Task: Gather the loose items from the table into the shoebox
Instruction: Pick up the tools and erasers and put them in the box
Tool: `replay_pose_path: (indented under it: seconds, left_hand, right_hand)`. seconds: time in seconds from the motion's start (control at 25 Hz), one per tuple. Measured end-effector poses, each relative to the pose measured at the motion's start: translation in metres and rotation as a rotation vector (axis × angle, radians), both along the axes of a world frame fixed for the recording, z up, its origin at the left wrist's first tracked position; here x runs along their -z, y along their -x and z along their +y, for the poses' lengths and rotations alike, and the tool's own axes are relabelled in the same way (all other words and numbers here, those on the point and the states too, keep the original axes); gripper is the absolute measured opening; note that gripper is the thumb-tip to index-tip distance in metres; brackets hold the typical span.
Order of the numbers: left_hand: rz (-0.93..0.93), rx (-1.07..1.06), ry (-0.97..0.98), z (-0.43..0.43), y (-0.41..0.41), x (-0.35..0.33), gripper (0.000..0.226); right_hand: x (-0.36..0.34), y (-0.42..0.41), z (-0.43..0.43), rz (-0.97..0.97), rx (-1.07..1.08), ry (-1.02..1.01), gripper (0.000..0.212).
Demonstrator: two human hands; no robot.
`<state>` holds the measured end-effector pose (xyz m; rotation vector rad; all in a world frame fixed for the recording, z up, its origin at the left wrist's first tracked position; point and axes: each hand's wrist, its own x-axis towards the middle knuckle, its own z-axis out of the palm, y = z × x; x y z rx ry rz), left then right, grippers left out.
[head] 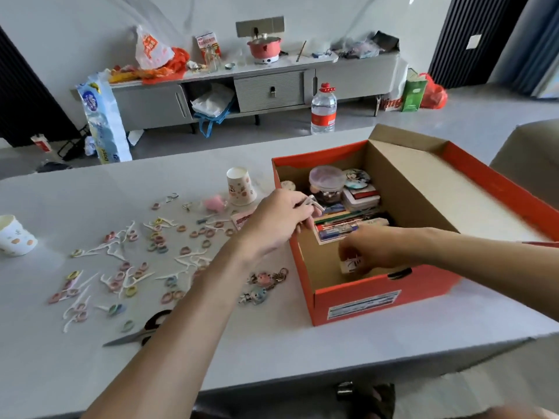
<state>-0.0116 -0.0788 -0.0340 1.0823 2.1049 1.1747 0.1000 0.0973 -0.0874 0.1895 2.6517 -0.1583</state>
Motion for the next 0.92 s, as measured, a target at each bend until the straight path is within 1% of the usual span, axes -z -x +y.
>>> replay_pose_path:
  seconds: [0.08,0.12,0.16,0.2,0.24,0.28,0.32,0.36,0.4,0.56,0.64,0.68,0.72,0.84,0.92]
  left_hand:
    - [0.036,0.048,0.041,0.018,-0.004,0.002,0.024]
    - [0.063,0.067,0.065,0.026,-0.005,0.004,0.023]
    - [0.097,0.081,0.089,0.034,-0.008,0.006,0.021]
    - [0.122,0.089,0.106,0.041,-0.01,0.01,0.02]
    - [0.121,0.095,0.114,0.045,-0.013,0.014,0.019]
    - [0.097,0.1,0.114,0.049,-0.015,0.018,0.018]
    - [0.063,0.106,0.109,0.052,-0.018,0.021,0.018]
    - [0.031,0.113,0.103,0.053,-0.019,0.024,0.018]
    - [0.003,0.125,0.096,0.053,-0.02,0.026,0.017]
    - [-0.069,0.124,0.043,0.054,-0.023,0.03,0.017]
    - [-0.067,0.108,0.028,0.054,-0.023,0.032,0.018]
    - [-0.049,0.106,0.026,0.054,-0.023,0.032,0.018]
    - [-0.026,0.107,0.029,0.054,-0.021,0.032,0.017]
    - [0.03,0.102,0.053,0.053,-0.017,0.031,0.015]
    - [0.06,0.088,0.066,0.053,-0.016,0.032,0.013]
  right_hand:
    - [0.001,0.0,0.011,0.007,-0.036,-0.016,0.038]
    - [-0.003,-0.001,0.02,0.094,-0.024,-0.015,0.034]
    - [-0.009,-0.002,0.03,0.257,0.035,0.016,0.026]
    - [-0.016,-0.004,0.039,0.465,0.143,0.103,0.018]
    - [-0.022,-0.006,0.044,0.659,0.259,0.258,0.012]
    - [-0.028,-0.009,0.045,0.778,0.333,0.444,0.01]
    - [-0.033,-0.012,0.043,0.813,0.349,0.593,0.009]
    - [-0.034,-0.013,0.038,0.801,0.326,0.654,0.009]
    - [-0.033,-0.015,0.033,0.784,0.298,0.644,0.008]
    - [-0.03,-0.013,0.026,0.818,0.332,0.445,0.008]
    - [-0.029,-0.012,0.027,0.784,0.356,0.4,0.012]
    - [-0.029,-0.011,0.027,0.756,0.36,0.413,0.013]
    - [-0.03,-0.01,0.027,0.723,0.368,0.468,0.012]
    - [-0.032,-0.006,0.028,0.627,0.466,0.759,0.009]
    - [-0.032,-0.002,0.031,0.544,0.491,0.773,0.007]
